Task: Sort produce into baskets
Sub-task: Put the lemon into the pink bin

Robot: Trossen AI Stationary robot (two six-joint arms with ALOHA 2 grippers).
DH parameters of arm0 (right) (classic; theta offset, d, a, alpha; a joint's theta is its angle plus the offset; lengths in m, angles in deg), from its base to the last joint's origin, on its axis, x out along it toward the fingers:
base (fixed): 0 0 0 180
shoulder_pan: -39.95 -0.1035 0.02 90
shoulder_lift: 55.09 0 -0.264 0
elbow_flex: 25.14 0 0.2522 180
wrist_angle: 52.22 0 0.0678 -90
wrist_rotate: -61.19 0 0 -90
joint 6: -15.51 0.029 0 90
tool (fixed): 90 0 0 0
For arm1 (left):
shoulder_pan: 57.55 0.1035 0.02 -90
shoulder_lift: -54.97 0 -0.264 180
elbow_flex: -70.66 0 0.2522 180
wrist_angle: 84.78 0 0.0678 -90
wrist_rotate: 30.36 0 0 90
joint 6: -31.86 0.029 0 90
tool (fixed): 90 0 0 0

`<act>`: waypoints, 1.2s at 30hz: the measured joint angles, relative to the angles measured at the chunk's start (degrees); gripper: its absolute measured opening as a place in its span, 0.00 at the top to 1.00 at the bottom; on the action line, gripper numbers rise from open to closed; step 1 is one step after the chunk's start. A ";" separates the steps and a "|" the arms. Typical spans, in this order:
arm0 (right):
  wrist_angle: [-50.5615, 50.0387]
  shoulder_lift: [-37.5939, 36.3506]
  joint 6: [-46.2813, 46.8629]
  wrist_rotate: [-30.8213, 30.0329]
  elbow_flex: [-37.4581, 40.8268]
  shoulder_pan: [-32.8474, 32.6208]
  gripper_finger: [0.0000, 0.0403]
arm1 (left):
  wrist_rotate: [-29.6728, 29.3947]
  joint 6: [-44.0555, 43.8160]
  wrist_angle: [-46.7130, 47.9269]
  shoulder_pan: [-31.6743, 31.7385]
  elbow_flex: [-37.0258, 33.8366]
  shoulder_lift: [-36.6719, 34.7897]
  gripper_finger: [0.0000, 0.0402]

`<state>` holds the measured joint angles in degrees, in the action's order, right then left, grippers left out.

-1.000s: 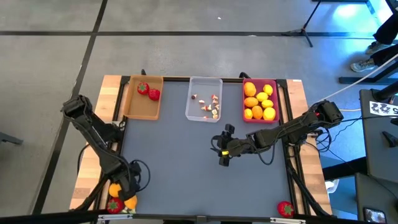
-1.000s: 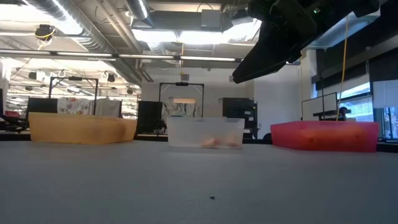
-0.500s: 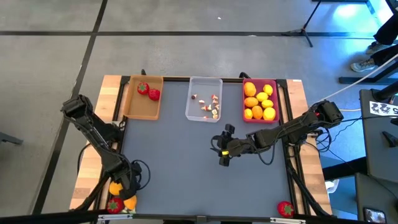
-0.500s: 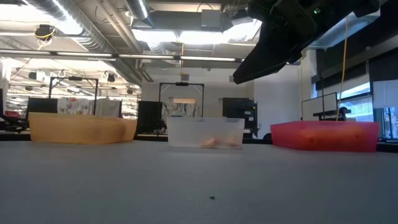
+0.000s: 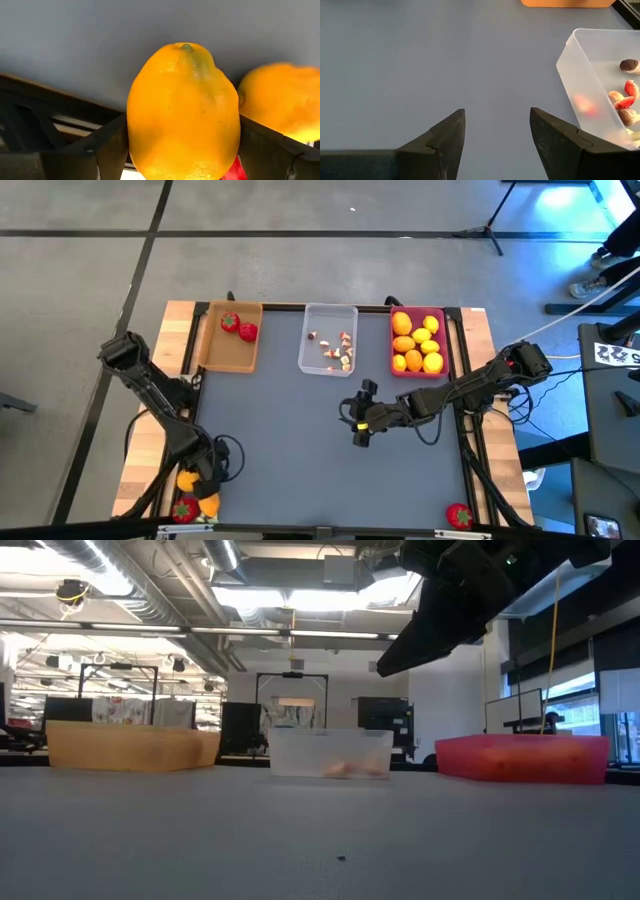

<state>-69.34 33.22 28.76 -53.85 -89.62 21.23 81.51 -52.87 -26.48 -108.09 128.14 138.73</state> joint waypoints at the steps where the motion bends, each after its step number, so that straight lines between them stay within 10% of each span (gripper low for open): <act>1: 0.02 0.00 -0.24 -0.01 0.00 0.00 0.45 | -0.56 0.82 0.29 0.64 -0.02 -0.23 0.25; 21: -1.32 -5.81 -1.37 0.56 -0.02 0.00 0.45 | -36.59 20.44 4.96 17.54 -0.04 -22.00 0.24; 36: 7.07 -5.81 3.47 -2.97 -1.38 1.62 0.45 | -49.68 49.75 -24.53 27.41 -1.46 -27.35 0.24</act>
<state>-62.27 27.40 32.22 -56.82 -91.00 22.85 31.83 -3.12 -51.00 -80.68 126.68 111.37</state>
